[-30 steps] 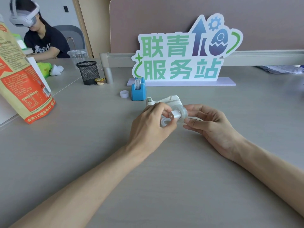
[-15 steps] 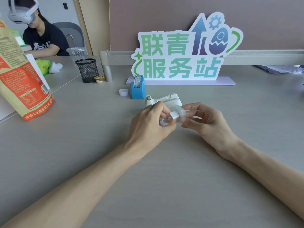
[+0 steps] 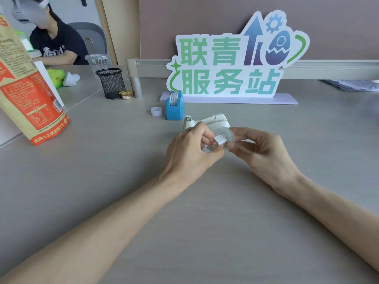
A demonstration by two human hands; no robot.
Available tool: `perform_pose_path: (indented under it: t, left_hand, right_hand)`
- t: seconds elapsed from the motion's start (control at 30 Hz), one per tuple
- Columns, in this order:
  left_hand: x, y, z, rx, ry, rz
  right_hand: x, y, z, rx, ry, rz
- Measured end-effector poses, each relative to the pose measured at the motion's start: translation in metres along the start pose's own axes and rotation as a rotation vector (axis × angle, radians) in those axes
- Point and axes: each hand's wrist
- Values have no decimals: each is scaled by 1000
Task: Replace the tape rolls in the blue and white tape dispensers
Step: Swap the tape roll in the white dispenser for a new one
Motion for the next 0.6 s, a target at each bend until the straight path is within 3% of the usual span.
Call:
perform_pose_path:
  t: [0.6]
  left_hand:
    - [2,-10,2,-172,122,237]
  right_hand:
    - [0,-1,-5,-191,-17,21]
Point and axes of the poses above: each hand's wrist, its own x-axis towards the middle knuckle, its own z-axis out of the back of the hand, y = z × x, and after that the axes turned 10 degrees about z, right-handed
